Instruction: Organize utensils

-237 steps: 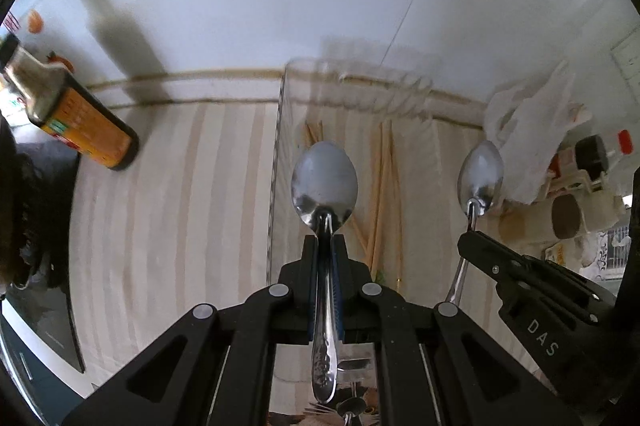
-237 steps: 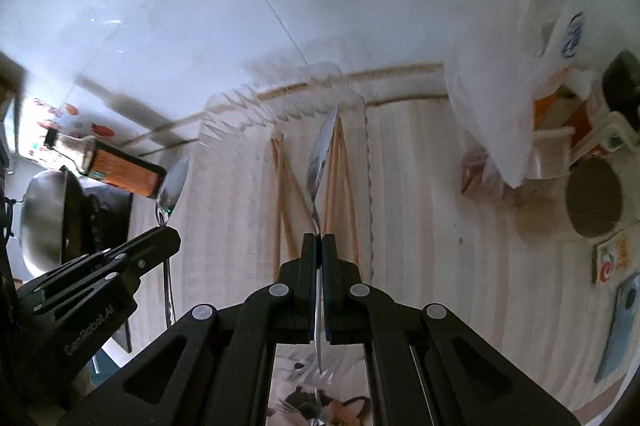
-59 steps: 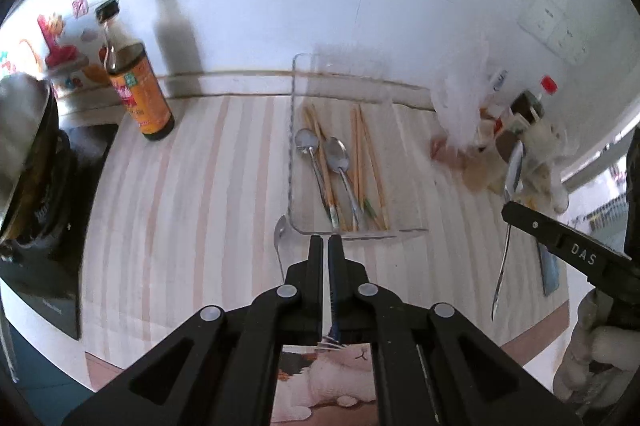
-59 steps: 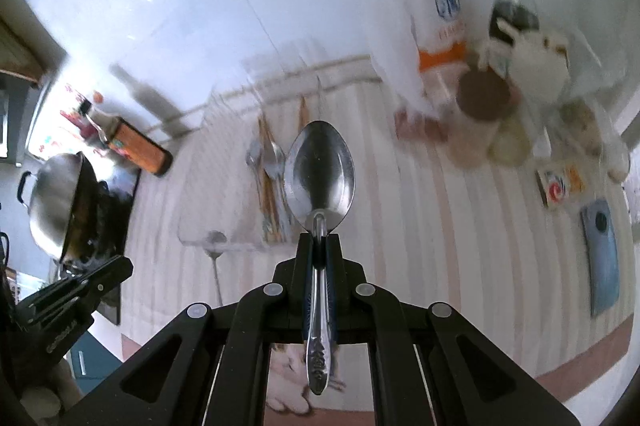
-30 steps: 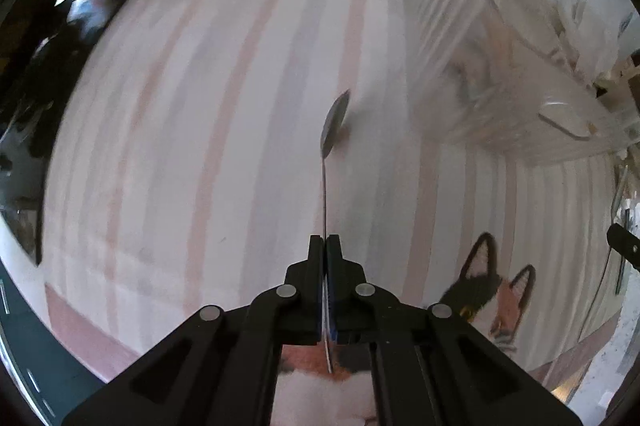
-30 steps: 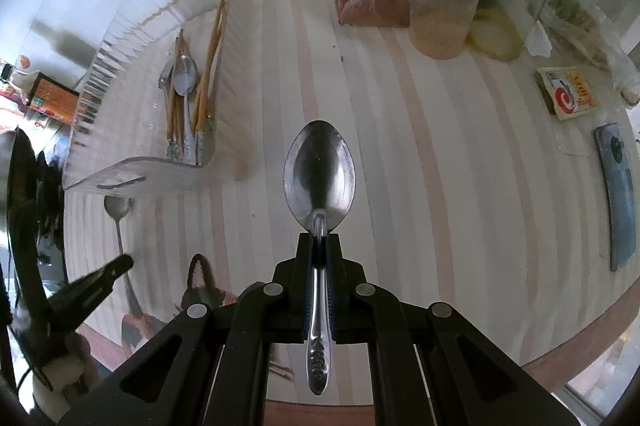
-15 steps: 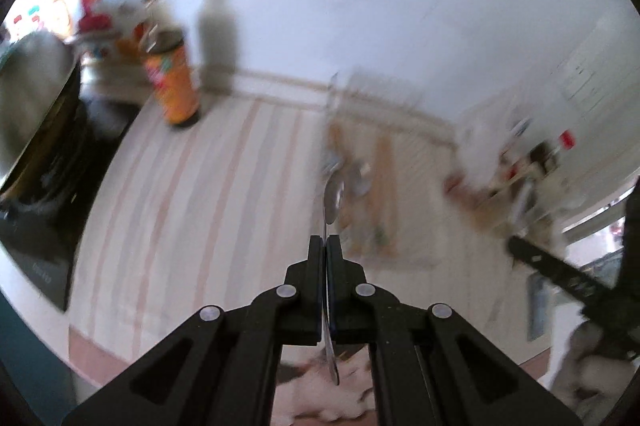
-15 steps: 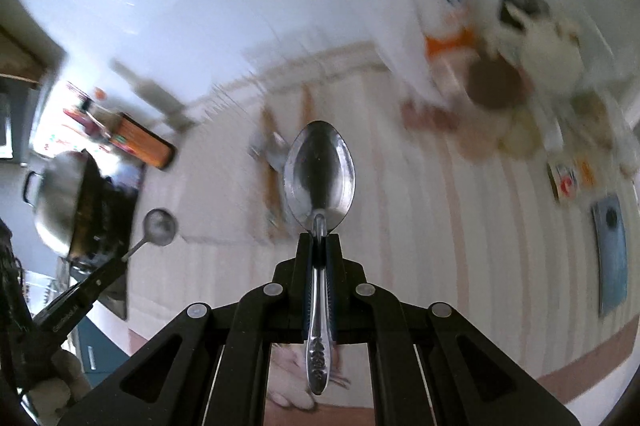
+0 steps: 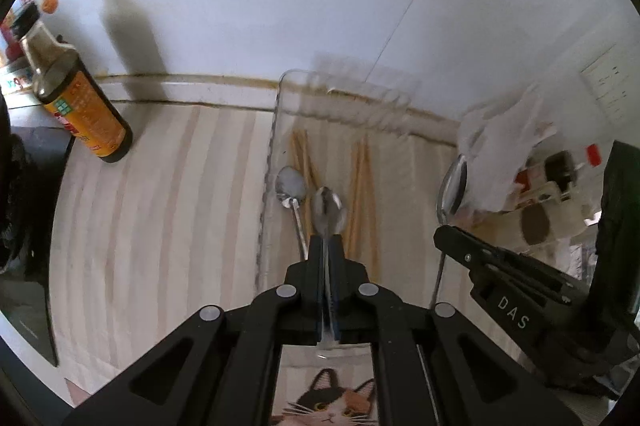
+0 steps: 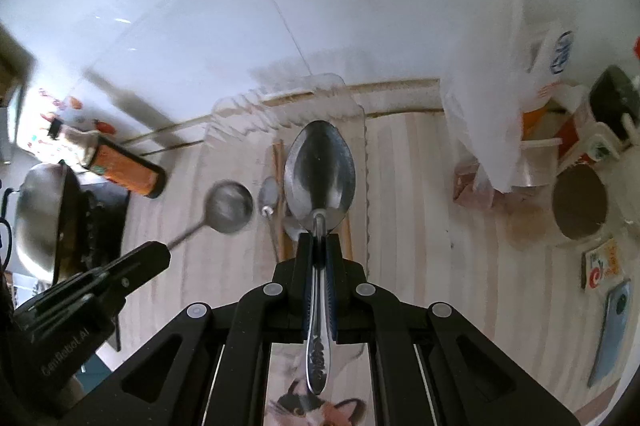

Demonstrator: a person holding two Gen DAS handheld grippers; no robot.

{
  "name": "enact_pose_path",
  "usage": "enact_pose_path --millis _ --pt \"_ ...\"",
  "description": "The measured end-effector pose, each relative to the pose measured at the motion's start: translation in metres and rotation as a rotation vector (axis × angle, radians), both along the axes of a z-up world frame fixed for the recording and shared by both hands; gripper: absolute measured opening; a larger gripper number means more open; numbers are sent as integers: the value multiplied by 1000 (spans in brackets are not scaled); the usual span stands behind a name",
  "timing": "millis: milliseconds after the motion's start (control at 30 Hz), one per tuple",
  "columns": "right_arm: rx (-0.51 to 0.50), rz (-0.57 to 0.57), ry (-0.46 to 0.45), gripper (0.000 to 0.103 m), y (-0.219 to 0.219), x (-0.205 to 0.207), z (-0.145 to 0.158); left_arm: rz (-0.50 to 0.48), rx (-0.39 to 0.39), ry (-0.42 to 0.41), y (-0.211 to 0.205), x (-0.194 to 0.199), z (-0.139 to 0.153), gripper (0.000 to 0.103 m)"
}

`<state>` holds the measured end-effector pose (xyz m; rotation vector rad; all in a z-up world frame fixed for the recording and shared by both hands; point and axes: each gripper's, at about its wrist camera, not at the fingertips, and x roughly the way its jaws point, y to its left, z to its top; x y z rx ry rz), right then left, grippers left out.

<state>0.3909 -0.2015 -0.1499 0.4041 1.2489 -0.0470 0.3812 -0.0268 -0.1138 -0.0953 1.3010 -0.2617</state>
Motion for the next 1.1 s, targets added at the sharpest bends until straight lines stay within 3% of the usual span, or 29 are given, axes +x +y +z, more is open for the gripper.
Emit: enact_pose_path --millis 67,133,167,200,233,367,533,600,700,867,1100 --pt "8 4 39 8 0 7 -11 -2 25 4 1 2 -1 4" --pt "7 5 63 16 -1 8 -18 3 79 -17 2 0 2 13" --pt "4 0 64 27 -2 7 -20 8 110 -29 3 -2 3 18" --pt "-3 -5 63 36 -2 6 -19 10 148 -50 4 -5 4 34" --pt "-11 -8 63 39 -2 4 -19 17 170 -64 5 -8 5 54" --pt "-69 -21 48 50 -3 -13 -13 35 240 -149 14 -23 8 67" --pt "-190 -31 27 73 4 -40 -4 27 269 -200 22 -39 6 102" --pt "-239 -34 20 90 7 -52 -2 3 283 -196 22 -44 0 103" --pt "-296 -40 29 99 14 -68 -3 -18 301 -191 23 -50 -7 103" --pt "-346 -76 36 102 20 -88 -1 -43 296 -207 26 -63 -9 103" --pt "-387 -136 0 102 27 -117 20 -43 283 -261 33 -90 13 103"
